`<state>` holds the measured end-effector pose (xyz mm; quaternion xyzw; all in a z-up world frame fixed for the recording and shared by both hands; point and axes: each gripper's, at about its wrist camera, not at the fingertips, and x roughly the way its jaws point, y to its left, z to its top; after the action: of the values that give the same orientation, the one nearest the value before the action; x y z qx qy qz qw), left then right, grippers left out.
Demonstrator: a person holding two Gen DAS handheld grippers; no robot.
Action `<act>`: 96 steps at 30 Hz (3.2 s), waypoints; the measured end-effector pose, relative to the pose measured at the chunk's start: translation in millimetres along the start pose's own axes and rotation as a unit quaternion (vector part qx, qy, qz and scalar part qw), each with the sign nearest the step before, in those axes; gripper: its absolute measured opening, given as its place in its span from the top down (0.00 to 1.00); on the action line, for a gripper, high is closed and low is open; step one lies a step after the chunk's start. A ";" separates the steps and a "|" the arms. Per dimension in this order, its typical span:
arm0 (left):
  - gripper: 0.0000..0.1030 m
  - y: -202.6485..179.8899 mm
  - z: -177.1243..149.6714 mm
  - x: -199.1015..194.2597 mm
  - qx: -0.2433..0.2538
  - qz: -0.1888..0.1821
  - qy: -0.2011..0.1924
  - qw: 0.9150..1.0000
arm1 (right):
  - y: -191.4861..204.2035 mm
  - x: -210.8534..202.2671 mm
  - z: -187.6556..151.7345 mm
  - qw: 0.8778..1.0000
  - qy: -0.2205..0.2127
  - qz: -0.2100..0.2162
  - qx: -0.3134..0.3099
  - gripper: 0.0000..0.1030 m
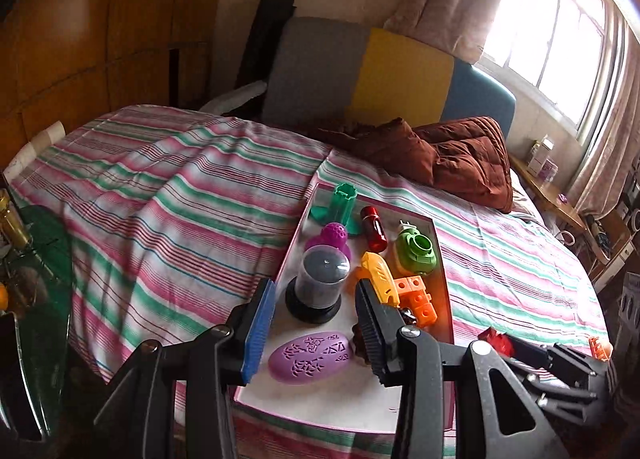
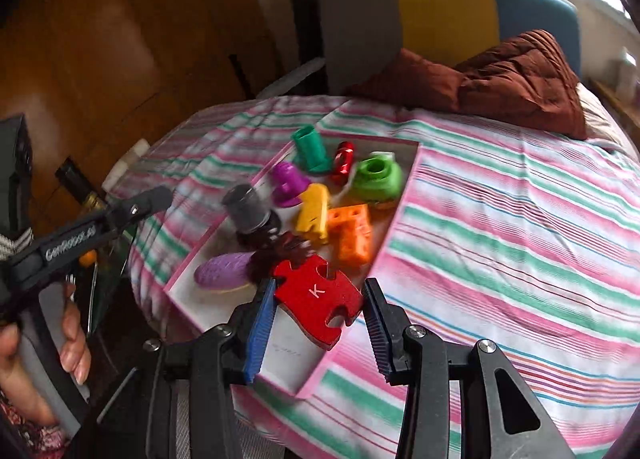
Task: Organize rigid objects
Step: 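Release the brown toy on the tray with left while right carries the puzzle piece over, then lower the red puzzle piece onto the tray and open the right tool, then withdraw both open tools from the tray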
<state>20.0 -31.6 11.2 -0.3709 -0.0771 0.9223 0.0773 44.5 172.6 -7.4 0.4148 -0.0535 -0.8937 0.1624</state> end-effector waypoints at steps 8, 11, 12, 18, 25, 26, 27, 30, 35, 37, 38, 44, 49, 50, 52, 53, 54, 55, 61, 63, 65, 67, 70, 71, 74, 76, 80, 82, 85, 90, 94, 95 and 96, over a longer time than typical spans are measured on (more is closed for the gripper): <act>0.59 8.7 -1.9 -1.6 0.000 0.026 -0.006 1.000 | 29.7 23.5 -10.9 0.998 0.054 -0.016 -0.039 0.57; 0.59 11.3 -3.4 -1.5 0.001 0.038 -0.006 0.999 | 37.4 32.4 -13.2 0.996 0.073 -0.028 -0.049 0.57; 0.59 12.3 -4.1 -1.4 0.002 0.042 -0.006 0.999 | 39.7 34.8 -13.8 0.995 0.077 -0.032 -0.052 0.57; 0.59 19.8 -5.2 -2.0 -0.003 0.057 -0.004 0.998 | 51.3 46.2 -13.5 0.993 0.093 -0.033 -0.062 0.57; 0.59 25.4 -4.4 -3.8 -0.010 0.068 -0.005 0.998 | 57.8 52.0 -15.5 0.992 0.103 -0.029 -0.071 0.57; 0.59 25.7 -4.5 -3.6 -0.010 0.070 -0.005 0.998 | 58.7 53.4 -15.3 0.992 0.105 -0.028 -0.071 0.57; 0.59 26.1 -4.5 -3.3 -0.011 0.071 -0.003 0.997 | 58.8 54.5 -15.2 0.991 0.106 -0.029 -0.070 0.57; 0.59 27.2 -4.8 -2.7 -0.014 0.076 -0.001 0.997 | 57.4 56.9 -15.4 0.991 0.111 -0.030 -0.067 0.57; 0.59 26.5 -5.3 -2.3 -0.011 0.077 0.002 0.997 | 58.0 59.5 -14.8 0.991 0.114 -0.029 -0.069 0.57; 0.59 25.3 -5.5 -2.1 -0.009 0.078 0.003 0.997 | 58.4 60.5 -14.6 0.990 0.115 -0.030 -0.071 0.57; 0.59 24.6 -5.6 -2.1 -0.007 0.078 0.003 0.997 | 59.2 61.6 -14.5 0.990 0.115 -0.030 -0.071 0.57; 0.59 21.1 -4.9 -1.7 -0.001 0.081 0.005 0.997 | 56.8 63.3 -14.0 0.991 0.116 -0.033 -0.064 0.57; 0.59 20.5 -4.3 -0.6 -0.005 0.077 0.009 0.997 | 51.9 63.1 -13.3 0.991 0.116 -0.037 -0.054 0.57; 0.59 20.6 -4.6 -0.6 -0.005 0.077 0.010 0.997 | 51.0 62.7 -13.2 0.991 0.115 -0.038 -0.053 0.57; 0.59 20.5 -4.5 -0.3 -0.006 0.077 0.012 0.997 | 49.8 61.2 -13.3 0.992 0.113 -0.038 -0.051 0.57; 0.59 20.0 -4.5 -0.2 -0.006 0.077 0.013 0.997 | 49.4 60.5 -13.4 0.992 0.113 -0.038 -0.051 0.57; 0.59 19.8 -4.2 -0.2 -0.005 0.077 0.013 0.997 | 48.7 59.6 -13.4 0.992 0.112 -0.038 -0.051 0.57; 0.59 19.4 -4.0 -0.2 -0.005 0.077 0.013 0.997 | 48.0 58.7 -13.3 0.992 0.111 -0.038 -0.050 0.57; 0.59 13.9 -3.3 0.4 0.004 0.081 0.014 0.997 | 38.9 53.9 -11.7 0.993 0.104 -0.044 -0.032 0.57; 0.59 12.3 -2.9 0.7 0.005 0.081 0.017 0.997 | 34.0 52.2 -11.0 0.993 0.103 -0.048 -0.024 0.57; 0.59 10.8 -2.3 1.1 0.005 0.081 0.020 0.996 | 29.6 49.4 -9.9 0.993 0.099 -0.053 -0.017 0.56; 0.59 8.9 -2.1 0.8 0.007 0.084 0.021 0.996 | 26.4 47.0 -8.2 0.994 0.094 -0.058 -0.012 0.52; 0.59 3.0 -1.3 -1.2 0.018 0.089 0.019 0.996 | 22.0 42.6 -5.3 0.994 0.085 -0.067 -0.009 0.51; 0.59 1.1 -1.2 -1.5 0.022 0.090 0.018 0.996 | 20.6 41.7 -4.0 0.994 0.082 -0.071 -0.009 0.51; 0.59 -4.6 -0.7 -1.9 0.031 0.091 0.021 0.995 | 15.7 38.7 0.1 0.994 0.074 -0.078 -0.003 0.49; 0.59 -8.4 -0.9 -2.4 0.038 0.094 0.020 0.995 | 12.4 35.3 2.5 0.994 0.068 -0.083 0.000 0.49; 0.59 -17.3 -1.9 -3.0 0.054 0.093 0.022 0.994 | 6.4 30.2 8.5 0.994 0.054 -0.096 0.006 0.48; 0.59 -21.0 -2.5 -2.8 0.060 0.093 0.026 0.994 | 5.2 27.5 11.9 0.993 0.045 -0.105 0.005 0.48; 0.59 -25.5 -3.8 -1.6 0.066 0.092 0.035 0.993 | 3.1 23.5 18.4 0.993 0.034 -0.114 0.008 0.40; 0.59 -26.7 -3.1 1.2 0.067 0.099 0.054 0.991 | 3.6 18.4 30.3 0.991 0.016 -0.132 0.013 0.36; 0.59 -26.3 -2.9 0.1 0.069 0.118 0.058 0.989 | 5.7 15.6 37.2 0.990 0.007 -0.137 0.018 0.30; 0.59 -25.6 -2.8 -0.7 0.068 0.120 0.056 0.989 | 6.2 15.6 38.5 0.990 0.007 -0.139 0.019 0.29; 0.59 -24.6 -2.8 -1.5 0.067 0.120 0.055 0.989 | 6.7 15.9 39.8 0.990 0.007 -0.142 0.020 0.28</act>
<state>25.1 -7.6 15.2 -0.4214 0.0342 0.9062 -0.0049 6.3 159.5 8.5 0.4277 -0.0107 -0.9035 0.0260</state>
